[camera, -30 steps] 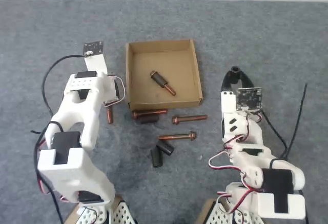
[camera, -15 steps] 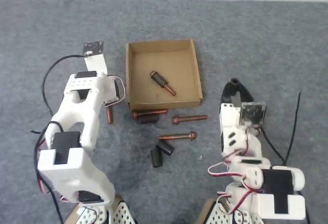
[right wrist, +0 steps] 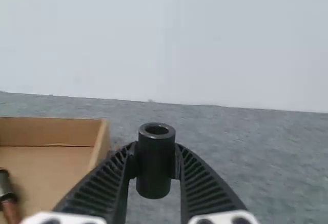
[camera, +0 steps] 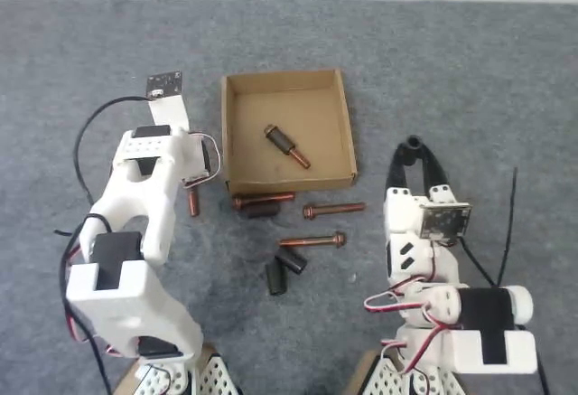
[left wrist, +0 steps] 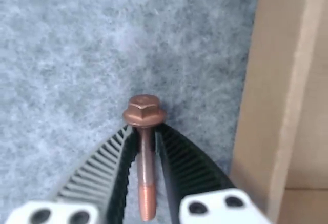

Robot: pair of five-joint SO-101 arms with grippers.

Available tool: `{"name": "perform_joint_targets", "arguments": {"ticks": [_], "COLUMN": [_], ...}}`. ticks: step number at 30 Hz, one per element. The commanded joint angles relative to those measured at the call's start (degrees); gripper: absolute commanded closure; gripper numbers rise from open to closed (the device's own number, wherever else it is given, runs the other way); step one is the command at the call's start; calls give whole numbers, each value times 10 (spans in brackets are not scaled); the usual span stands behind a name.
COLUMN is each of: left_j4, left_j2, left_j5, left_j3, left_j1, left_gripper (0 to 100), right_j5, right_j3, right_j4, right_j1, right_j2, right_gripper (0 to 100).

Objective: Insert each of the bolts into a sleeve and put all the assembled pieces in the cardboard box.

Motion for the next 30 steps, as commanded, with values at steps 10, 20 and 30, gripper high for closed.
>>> {"name": "perform_joint_targets", "arguments": {"ticks": [10, 20, 30], "left_j4": [-14, -15, -13], "left_j2": [-40, -41, -42], "left_j5": [-7, -7, -8], "left_j3": [-4, -4, -4], "left_j1": [0, 6, 10], "left_gripper": [989, 989, 989], "right_j5": [0, 0, -4], "right_j3": [-15, 3, 2], "right_j4": [-13, -12, 58], "right_j1": [-152, -255, -262], "right_j2": [0, 0, 1], "right_gripper": [992, 992, 992]}}
